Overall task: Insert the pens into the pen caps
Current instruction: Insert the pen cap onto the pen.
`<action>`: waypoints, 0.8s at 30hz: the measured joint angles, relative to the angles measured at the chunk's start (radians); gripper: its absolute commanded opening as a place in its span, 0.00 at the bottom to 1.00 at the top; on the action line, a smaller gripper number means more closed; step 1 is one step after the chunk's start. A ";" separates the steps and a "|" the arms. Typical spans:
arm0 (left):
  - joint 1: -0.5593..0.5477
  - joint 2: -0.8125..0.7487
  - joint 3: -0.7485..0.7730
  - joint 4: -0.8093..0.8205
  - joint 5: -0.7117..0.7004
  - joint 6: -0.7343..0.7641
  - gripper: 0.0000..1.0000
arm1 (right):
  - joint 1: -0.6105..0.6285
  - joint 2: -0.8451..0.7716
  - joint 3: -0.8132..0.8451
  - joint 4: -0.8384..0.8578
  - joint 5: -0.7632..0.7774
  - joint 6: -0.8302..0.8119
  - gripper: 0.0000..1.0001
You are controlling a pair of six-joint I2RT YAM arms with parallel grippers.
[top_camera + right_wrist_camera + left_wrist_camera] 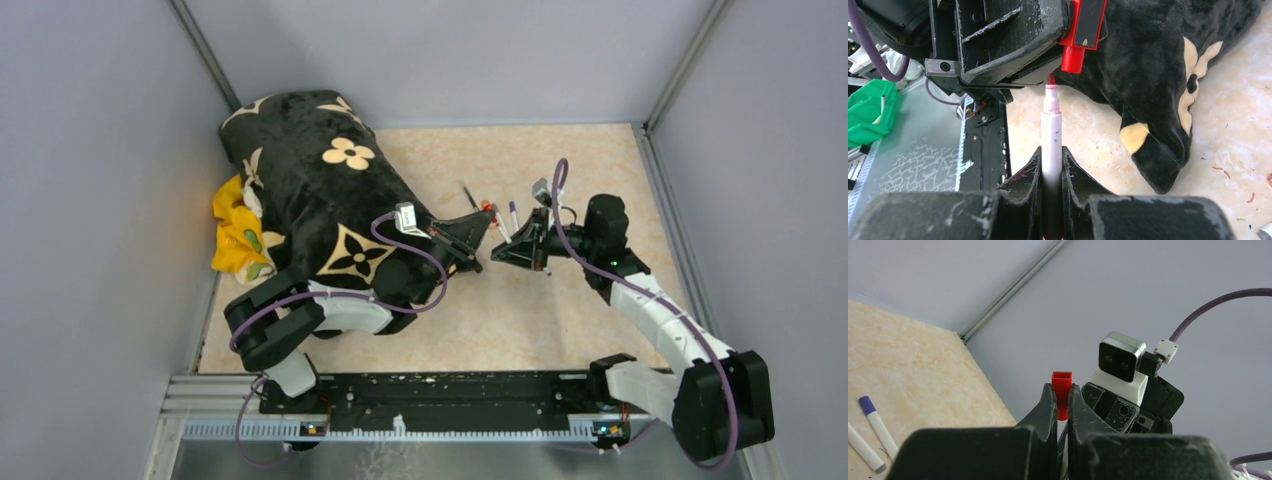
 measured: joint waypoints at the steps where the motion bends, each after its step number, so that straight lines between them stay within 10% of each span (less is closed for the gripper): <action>1: 0.000 0.000 0.000 0.000 0.000 0.000 0.00 | 0.002 0.000 0.000 0.000 0.004 0.000 0.00; 24: 0.000 0.000 0.000 0.000 0.000 -0.020 0.00 | 0.012 0.005 0.000 -0.008 0.050 -0.002 0.00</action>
